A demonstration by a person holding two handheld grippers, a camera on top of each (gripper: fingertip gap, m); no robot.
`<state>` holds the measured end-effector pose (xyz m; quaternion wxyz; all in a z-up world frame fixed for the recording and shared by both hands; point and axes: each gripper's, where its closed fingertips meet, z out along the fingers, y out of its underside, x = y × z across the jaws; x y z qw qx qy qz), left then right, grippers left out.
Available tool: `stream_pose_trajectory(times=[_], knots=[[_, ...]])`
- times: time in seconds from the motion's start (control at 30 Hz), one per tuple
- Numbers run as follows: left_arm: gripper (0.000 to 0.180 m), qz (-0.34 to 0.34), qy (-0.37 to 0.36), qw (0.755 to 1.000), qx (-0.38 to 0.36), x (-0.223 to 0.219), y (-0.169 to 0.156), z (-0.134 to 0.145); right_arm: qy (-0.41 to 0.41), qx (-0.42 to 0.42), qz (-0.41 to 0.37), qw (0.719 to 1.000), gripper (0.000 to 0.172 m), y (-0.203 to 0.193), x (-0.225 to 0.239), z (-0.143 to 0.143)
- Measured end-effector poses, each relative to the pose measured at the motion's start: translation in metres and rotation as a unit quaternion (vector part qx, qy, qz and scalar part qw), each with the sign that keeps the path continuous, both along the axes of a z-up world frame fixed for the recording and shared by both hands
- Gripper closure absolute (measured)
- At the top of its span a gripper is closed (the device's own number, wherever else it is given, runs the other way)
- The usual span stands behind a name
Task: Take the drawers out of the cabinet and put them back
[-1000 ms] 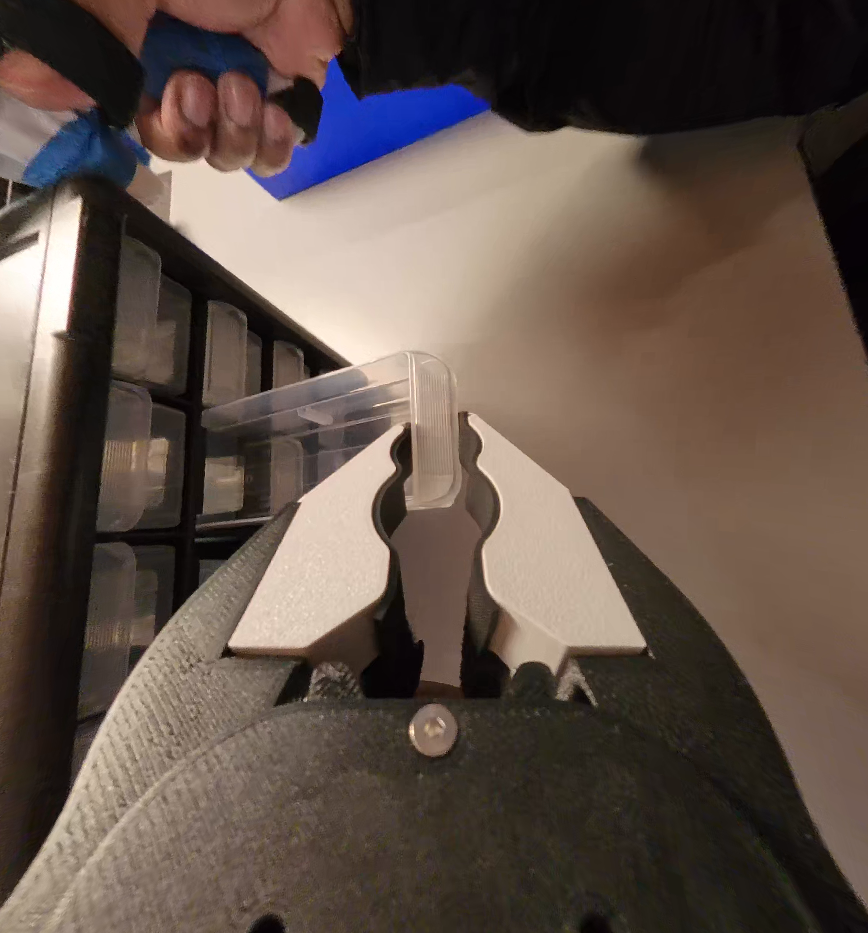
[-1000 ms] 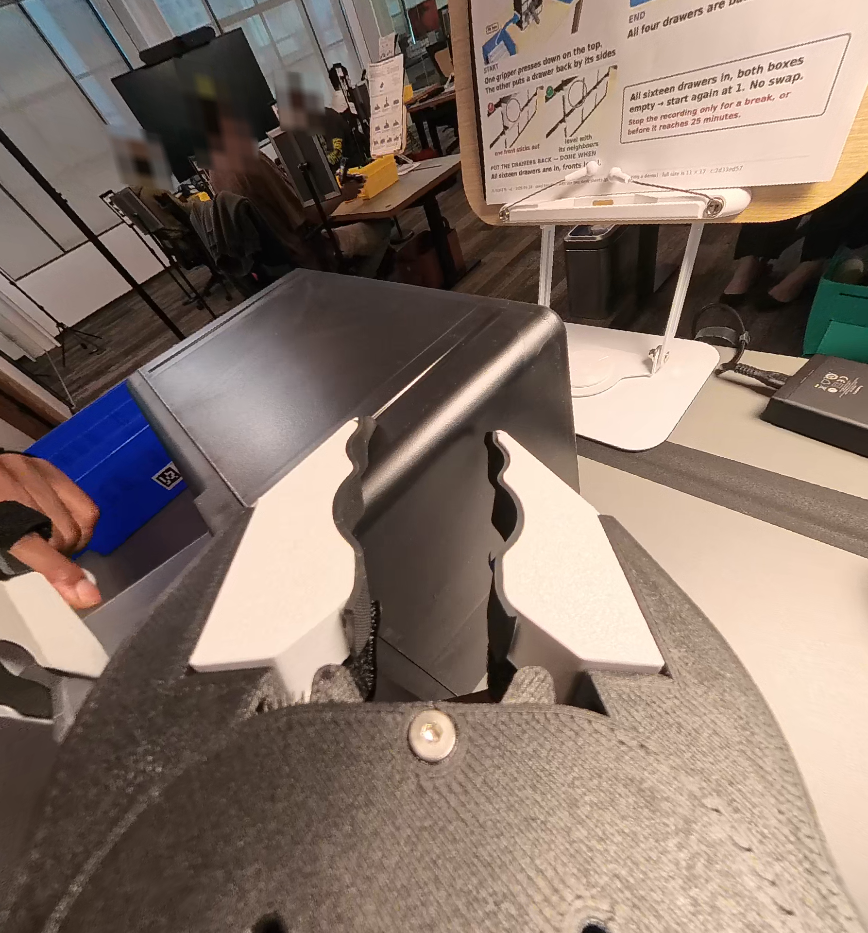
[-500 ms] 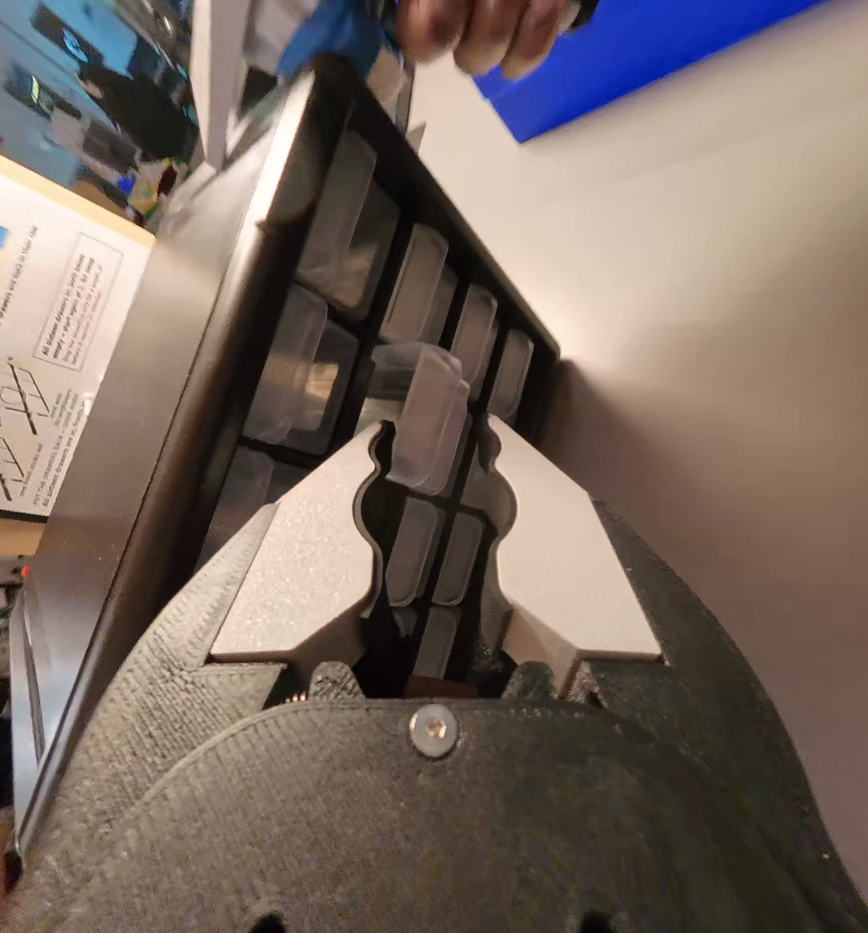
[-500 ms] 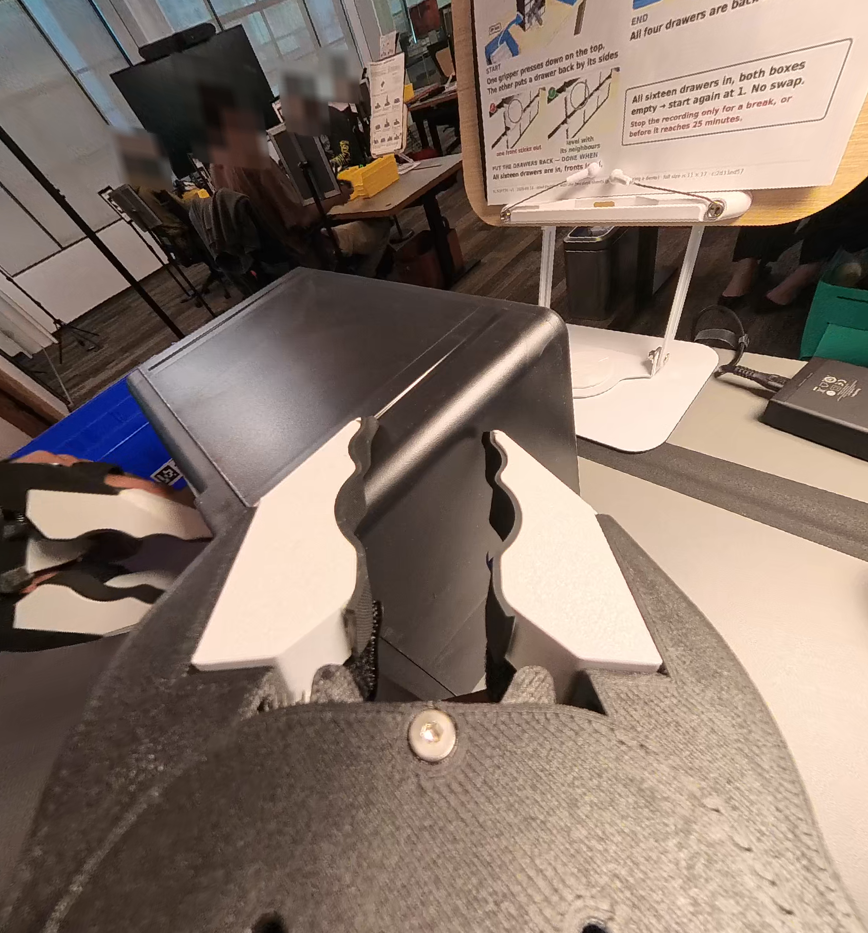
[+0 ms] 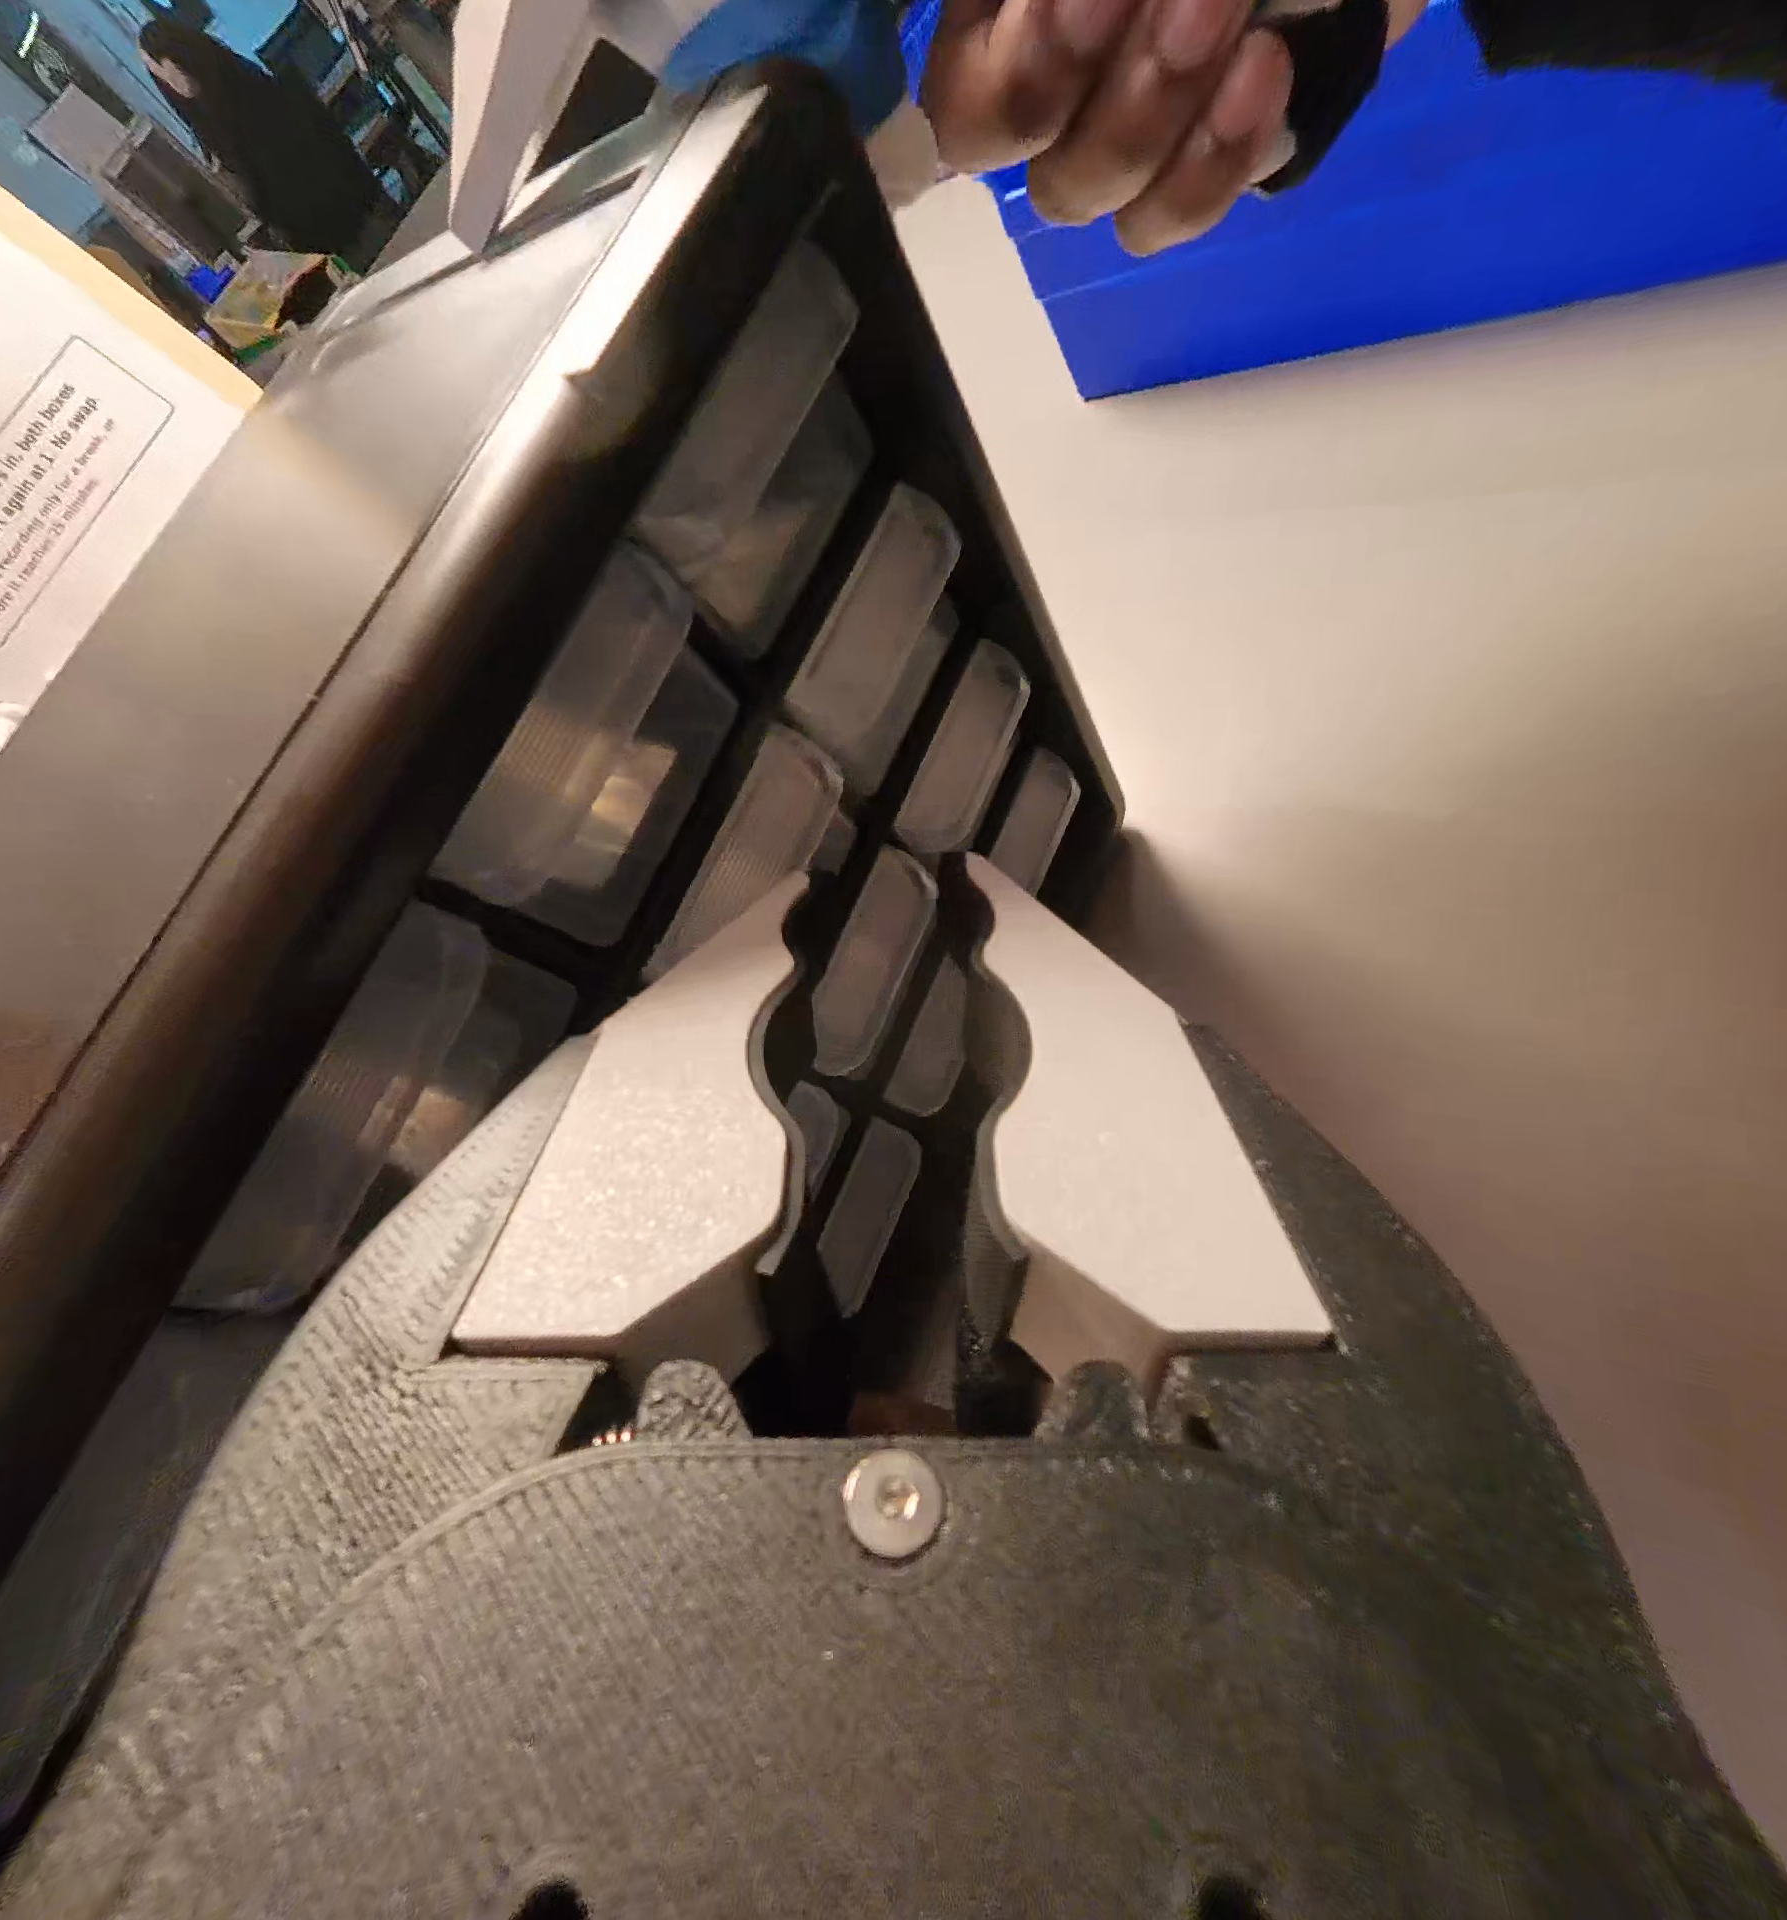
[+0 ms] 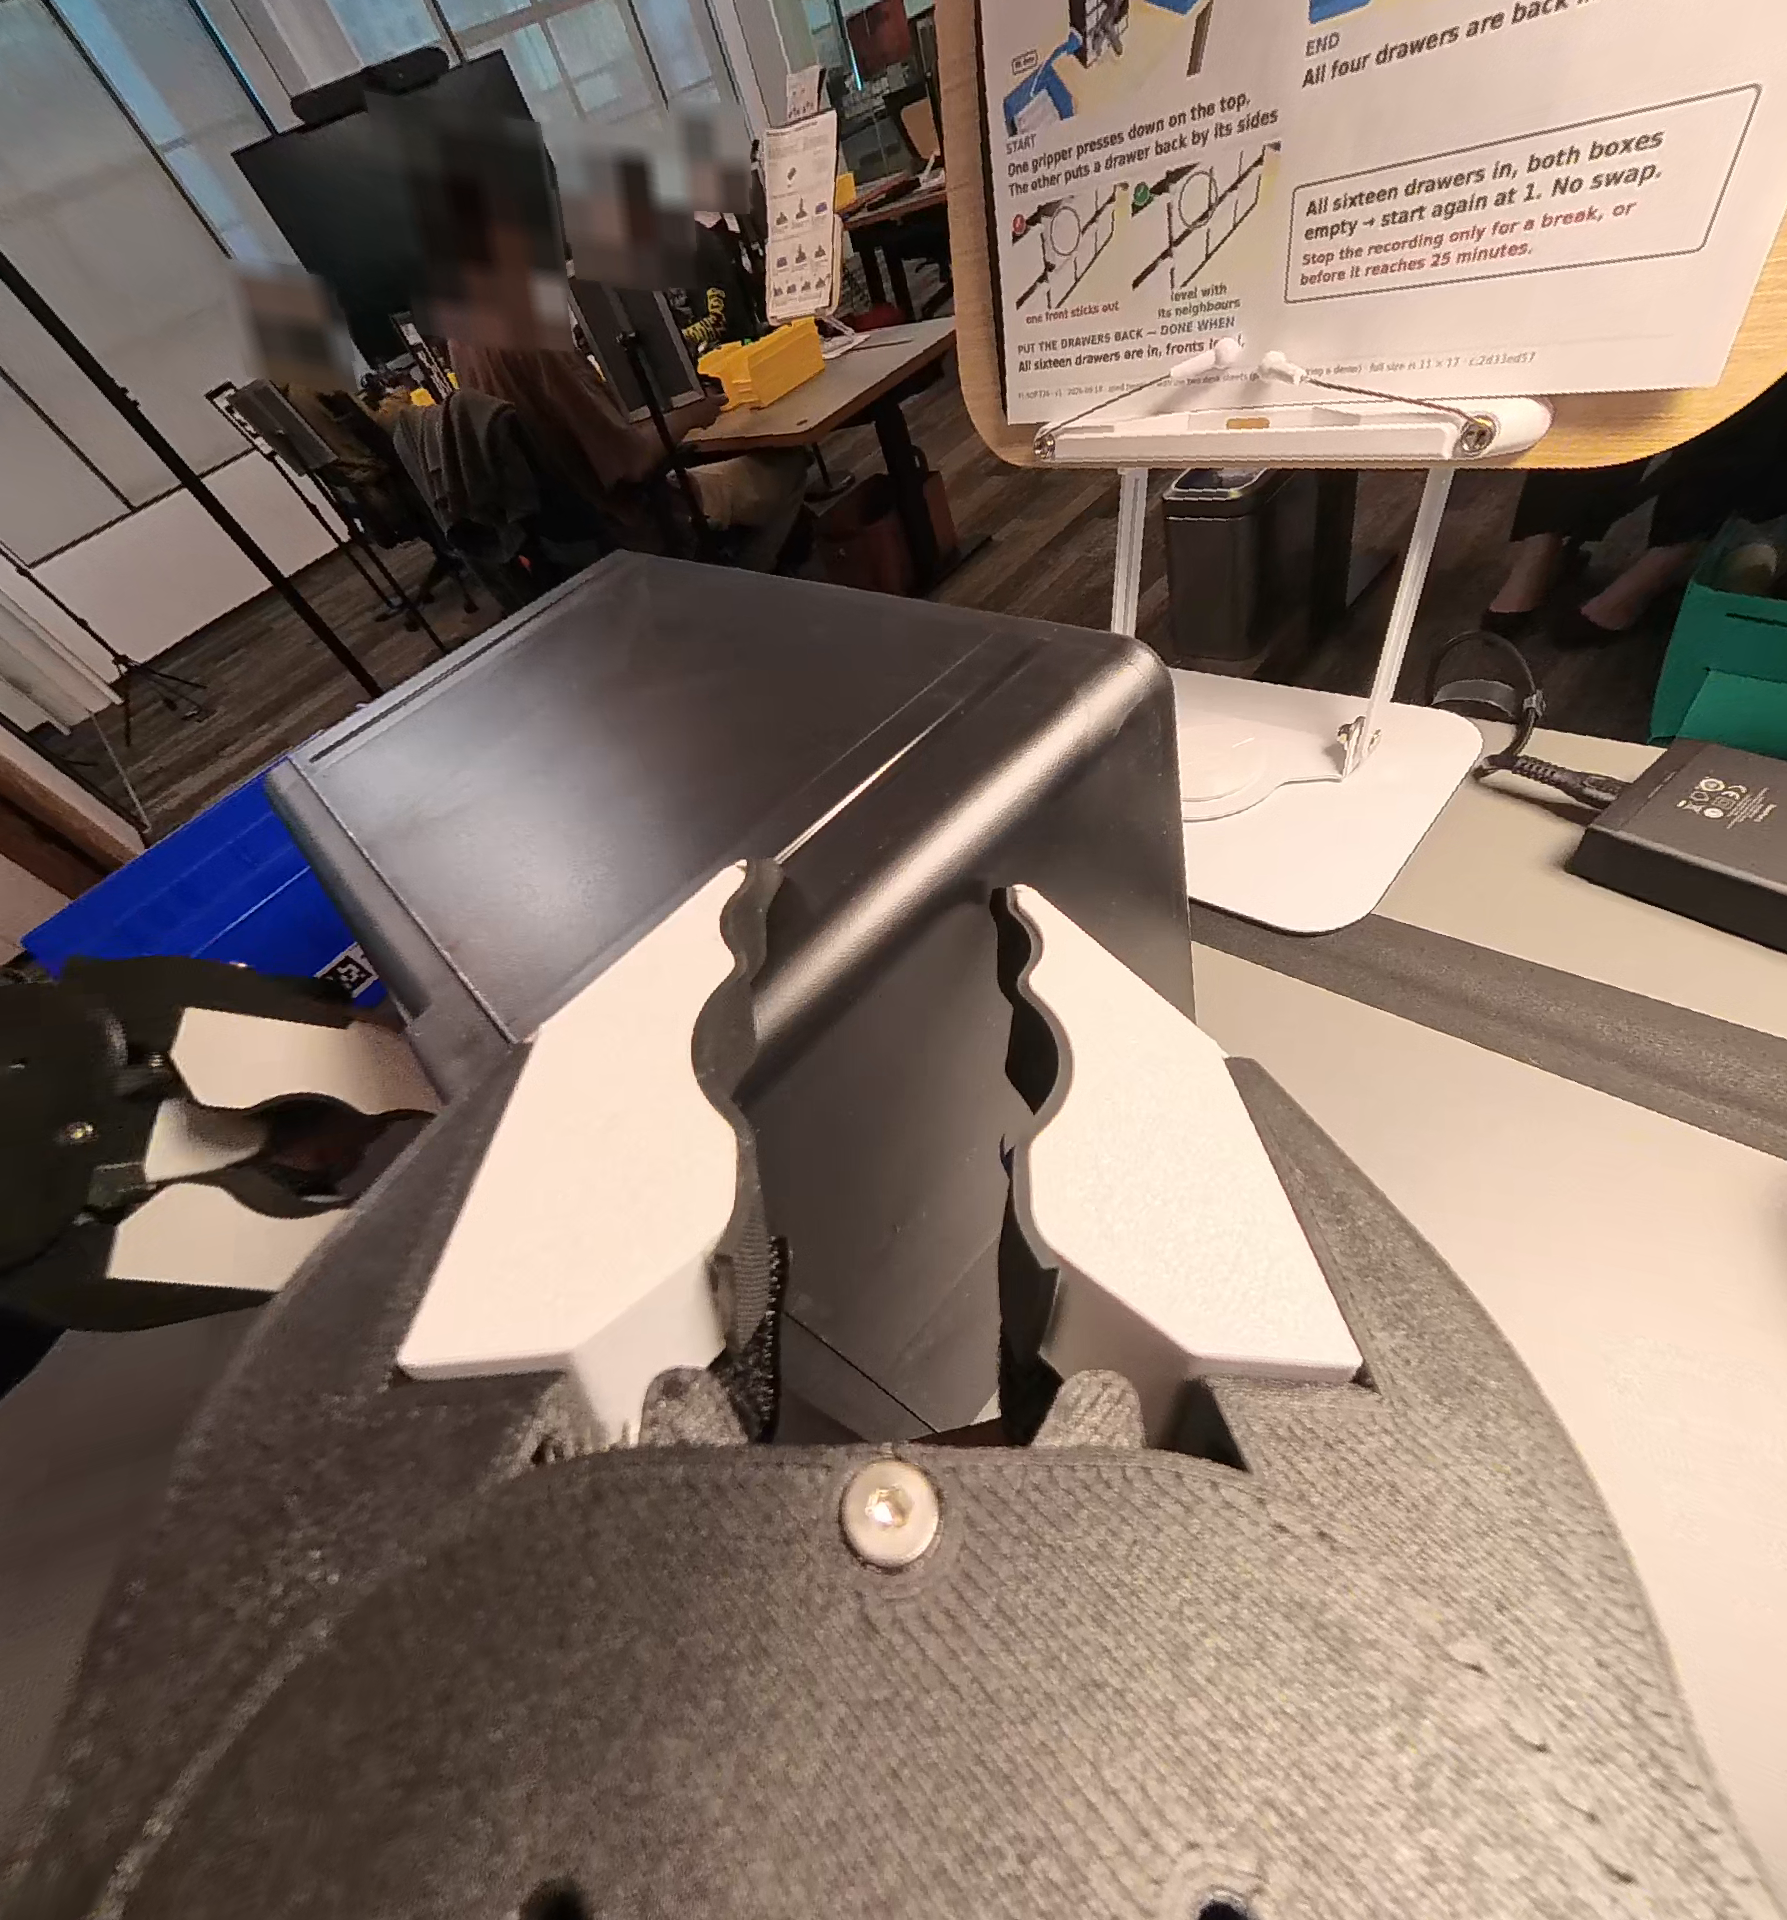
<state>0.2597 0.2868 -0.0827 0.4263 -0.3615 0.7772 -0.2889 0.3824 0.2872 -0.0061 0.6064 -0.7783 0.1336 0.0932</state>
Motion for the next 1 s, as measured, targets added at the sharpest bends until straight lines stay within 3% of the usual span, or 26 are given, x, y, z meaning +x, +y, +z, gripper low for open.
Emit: stream_pose_trajectory(times=[0.17, 0.27, 0.4, 0.53, 0.63, 0.73, 1.0], knots=[[0.147, -0.011, -0.008, 1.0, -0.001, -0.048, 0.003, 0.015, -0.003, -0.001, 0.003, 1.0, 0.125, 0.0, 0.0, 0.0], [0.145, 0.014, 0.005, 1.0, 0.012, -0.093, 0.032, 0.026, -0.001, 0.0, 0.004, 1.0, 0.125, 0.0, -0.001, 0.0], [0.139, 0.105, 0.047, 0.993, 0.038, -0.16, 0.108, 0.039, -0.001, 0.0, 0.004, 1.0, 0.125, 0.0, -0.001, 0.0], [0.135, 0.21, 0.104, 0.968, 0.086, -0.231, 0.205, 0.042, -0.003, -0.001, 0.002, 1.0, 0.125, 0.0, 0.0, 0.0], [0.129, 0.272, 0.188, 0.938, 0.106, -0.286, 0.274, 0.013, -0.007, -0.002, 0.0, 1.0, 0.125, 0.0, 0.0, 0.0], [0.124, 0.296, 0.26, 0.914, 0.1, -0.321, 0.319, -0.028, -0.009, -0.002, -0.002, 1.0, 0.125, 0.0, 0.0, 0.0], [0.129, 0.277, 0.353, 0.885, 0.12, -0.327, 0.365, -0.106, -0.014, -0.003, -0.003, 1.0, 0.125, -0.001, 0.0, 0.0]])
